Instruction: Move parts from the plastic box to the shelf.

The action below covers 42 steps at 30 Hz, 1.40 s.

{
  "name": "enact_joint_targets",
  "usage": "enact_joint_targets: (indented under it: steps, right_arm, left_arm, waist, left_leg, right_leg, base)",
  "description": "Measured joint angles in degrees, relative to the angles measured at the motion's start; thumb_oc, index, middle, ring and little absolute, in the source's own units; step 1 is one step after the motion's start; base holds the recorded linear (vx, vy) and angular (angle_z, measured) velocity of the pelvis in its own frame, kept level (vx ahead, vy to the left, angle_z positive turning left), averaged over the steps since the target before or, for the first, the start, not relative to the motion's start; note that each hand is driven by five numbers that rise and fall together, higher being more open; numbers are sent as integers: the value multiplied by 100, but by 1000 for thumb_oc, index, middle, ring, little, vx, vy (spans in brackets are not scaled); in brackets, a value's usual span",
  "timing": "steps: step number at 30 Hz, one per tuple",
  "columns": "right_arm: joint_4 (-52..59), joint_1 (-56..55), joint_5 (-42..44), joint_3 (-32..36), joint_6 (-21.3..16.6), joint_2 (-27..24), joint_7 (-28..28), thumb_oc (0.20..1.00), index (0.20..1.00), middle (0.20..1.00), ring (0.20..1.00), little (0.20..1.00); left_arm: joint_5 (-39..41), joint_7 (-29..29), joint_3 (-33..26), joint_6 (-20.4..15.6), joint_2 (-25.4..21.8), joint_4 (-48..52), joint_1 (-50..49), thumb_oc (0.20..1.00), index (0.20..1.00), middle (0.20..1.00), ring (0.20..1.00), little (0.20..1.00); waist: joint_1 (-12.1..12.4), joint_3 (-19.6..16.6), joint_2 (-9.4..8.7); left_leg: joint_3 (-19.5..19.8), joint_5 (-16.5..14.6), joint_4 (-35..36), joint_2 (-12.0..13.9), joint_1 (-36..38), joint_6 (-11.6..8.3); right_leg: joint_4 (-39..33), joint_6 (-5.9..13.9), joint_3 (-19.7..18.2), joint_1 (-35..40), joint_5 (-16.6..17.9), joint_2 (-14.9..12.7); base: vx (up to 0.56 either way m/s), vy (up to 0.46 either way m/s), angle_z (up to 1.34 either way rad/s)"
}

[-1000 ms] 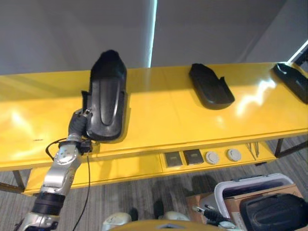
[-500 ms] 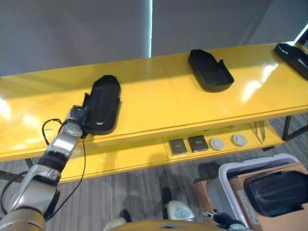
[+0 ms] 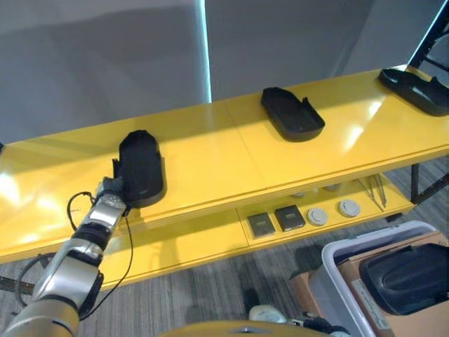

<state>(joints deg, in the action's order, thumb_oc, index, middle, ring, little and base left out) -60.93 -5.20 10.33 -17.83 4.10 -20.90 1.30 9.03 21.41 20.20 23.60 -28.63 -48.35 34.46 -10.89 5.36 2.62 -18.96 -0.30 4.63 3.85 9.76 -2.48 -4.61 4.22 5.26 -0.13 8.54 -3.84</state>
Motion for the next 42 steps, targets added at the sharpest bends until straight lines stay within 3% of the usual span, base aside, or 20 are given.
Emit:
enact_joint_targets:
  steps: [9,12,21,22,23,36,39,42]
  right_arm:
    - [-135,-88,2,-7,-63,4,3,1000,1000,1000,1000,1000]
    - [-168,-146,2,-5,-70,3,5,1000,1000,1000,1000,1000]
    - [-294,-119,-79,16,-209,-9,122,1000,1000,1000,1000,1000]
    - [-294,-117,-111,14,-222,-9,123,1000,1000,1000,1000,1000]
    - [-293,-115,-127,14,-231,-9,123,1000,1000,1000,1000,1000]
    - [-165,-10,-181,0,-258,-5,127,1000,1000,1000,1000,1000]
    - [-205,-71,-183,3,-261,-4,126,1000,1000,1000,1000,1000]
    - [-174,-85,-184,15,-261,-7,122,1000,1000,1000,1000,1000]
  left_arm:
    - [112,562,22,-125,133,-480,398,200,200,200,200,200]
    - [212,655,23,-118,169,-531,503,200,200,200,200,200]
    - [435,690,18,-124,167,-872,717,200,200,200,200,200]
    - [433,677,18,-122,168,-873,718,558,558,558,558,558]
    - [433,667,18,-120,167,-873,718,1000,1000,1000,1000,1000]
    - [437,540,14,-341,177,-824,717,1000,1000,1000,1000,1000]
    - [428,584,1,-471,155,80,665,1000,1000,1000,1000,1000]
    - [432,610,-6,-601,-203,1223,511,1000,1000,1000,1000,1000]
  waist:
    - [-190,-102,-174]
    - [-311,-98,-172]
    - [-340,131,-30]
    - [-339,144,-23]
    - [-339,150,-20]
    - [-194,172,-15]
    - [-30,180,-28]
    - [152,183,-32]
  left_leg:
    - [-156,47,-11,76,-165,-36]
    - [-177,39,-14,86,-151,-48]
    - [-296,23,-14,81,-72,-77]
    - [-297,8,-12,84,-73,-70]
    - [-297,7,-10,84,-75,-71]
    - [-282,6,11,82,51,-87]
    - [-128,10,17,88,60,-92]
    - [-113,4,20,95,95,-84]
  right_leg:
    - [109,-24,-168,-303,7,81]
    - [95,-29,-188,-319,5,114]
    - [84,-43,-300,-272,21,120]
    - [78,-43,-300,-267,21,120]
    - [76,-43,-300,-267,21,120]
    - [0,-39,-272,-81,33,108]
    - [-2,-44,-129,16,14,89]
    - [-2,-46,-109,63,3,77]
  base:
    - [23,-24,-10]
    - [43,3,-5]
    - [20,8,-6]
    - [0,0,0]
    - [0,0,0]
    - [-2,5,0]
    - [-11,27,22]
    - [-15,16,7]
